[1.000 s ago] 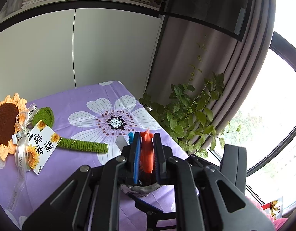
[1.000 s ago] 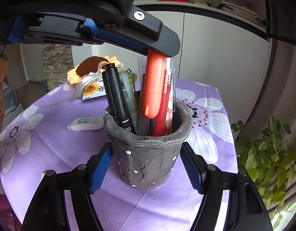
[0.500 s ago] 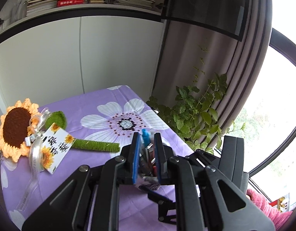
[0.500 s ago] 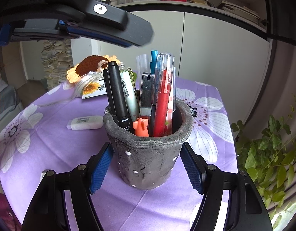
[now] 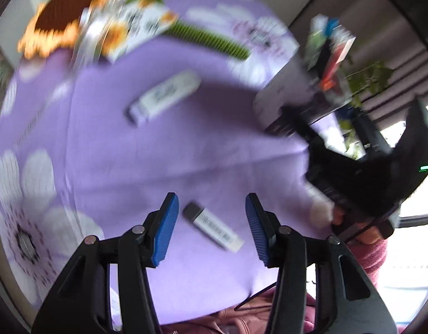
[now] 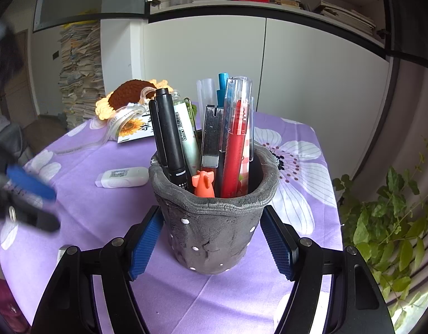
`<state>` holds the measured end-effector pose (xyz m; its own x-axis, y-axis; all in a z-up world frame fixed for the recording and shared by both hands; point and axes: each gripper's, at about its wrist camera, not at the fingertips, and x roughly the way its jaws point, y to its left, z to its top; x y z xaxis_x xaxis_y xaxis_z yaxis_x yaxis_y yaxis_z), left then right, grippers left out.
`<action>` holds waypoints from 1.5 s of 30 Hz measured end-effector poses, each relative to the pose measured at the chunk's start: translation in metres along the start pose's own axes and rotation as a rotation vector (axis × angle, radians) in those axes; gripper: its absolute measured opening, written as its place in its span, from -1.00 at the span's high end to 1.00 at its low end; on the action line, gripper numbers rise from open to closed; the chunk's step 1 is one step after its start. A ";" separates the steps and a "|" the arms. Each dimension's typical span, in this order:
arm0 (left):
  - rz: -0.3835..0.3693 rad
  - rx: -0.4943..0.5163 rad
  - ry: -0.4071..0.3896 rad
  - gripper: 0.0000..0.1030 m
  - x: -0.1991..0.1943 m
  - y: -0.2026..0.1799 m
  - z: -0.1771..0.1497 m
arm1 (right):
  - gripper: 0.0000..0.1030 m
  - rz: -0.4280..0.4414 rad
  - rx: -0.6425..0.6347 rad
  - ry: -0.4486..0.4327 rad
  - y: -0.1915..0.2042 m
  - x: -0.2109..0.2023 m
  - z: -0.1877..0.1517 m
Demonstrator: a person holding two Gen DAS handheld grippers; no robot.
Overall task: Organize stationery
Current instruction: 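Lower the left gripper and grasp the white eraser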
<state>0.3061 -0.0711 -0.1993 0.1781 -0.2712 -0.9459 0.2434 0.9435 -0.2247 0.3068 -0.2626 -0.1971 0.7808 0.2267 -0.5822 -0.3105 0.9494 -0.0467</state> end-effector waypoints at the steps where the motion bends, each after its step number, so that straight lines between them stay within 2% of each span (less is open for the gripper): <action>1: 0.024 -0.017 0.016 0.09 0.008 0.003 -0.003 | -0.40 -0.001 -0.001 0.000 0.000 0.000 0.000; 4: 0.034 -0.076 0.056 0.08 0.021 0.010 -0.007 | -0.40 -0.008 -0.004 -0.003 0.002 -0.001 -0.001; 6: 0.041 -0.083 0.036 0.08 0.019 0.008 -0.007 | -0.40 -0.013 -0.008 -0.004 0.004 -0.002 -0.001; 9: 0.029 -0.111 0.048 0.09 0.020 0.006 -0.009 | -0.40 -0.018 -0.012 -0.005 0.006 -0.002 0.000; 14: 0.064 -0.083 0.061 0.47 0.024 -0.006 -0.008 | -0.40 -0.014 -0.007 -0.011 0.007 -0.004 0.000; 18: 0.115 -0.012 0.057 0.57 0.030 -0.021 -0.005 | -0.40 -0.006 0.001 -0.018 0.005 -0.005 0.000; 20: 0.135 0.036 0.048 0.71 0.033 -0.028 -0.003 | -0.40 -0.002 0.007 -0.025 0.003 -0.006 0.000; 22: 0.146 0.099 0.039 0.71 0.037 -0.035 -0.001 | -0.40 0.001 0.013 -0.034 0.001 -0.008 0.000; 24: 0.161 0.114 0.028 0.72 0.038 -0.036 0.003 | -0.40 0.004 0.017 -0.040 0.000 -0.009 0.001; 32: 0.171 0.116 0.041 0.67 0.043 -0.029 0.018 | -0.40 0.006 0.019 -0.038 -0.001 -0.008 0.001; 39: 0.205 0.138 0.027 0.67 0.045 -0.046 0.022 | -0.40 0.002 0.016 -0.040 0.000 -0.008 0.001; 45: 0.202 0.153 0.021 0.71 0.046 -0.055 0.020 | -0.40 0.006 0.018 -0.040 -0.001 -0.008 0.001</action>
<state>0.3200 -0.1388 -0.2257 0.2187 -0.0744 -0.9729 0.3469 0.9379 0.0063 0.3016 -0.2647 -0.1920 0.7999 0.2403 -0.5499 -0.3056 0.9517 -0.0288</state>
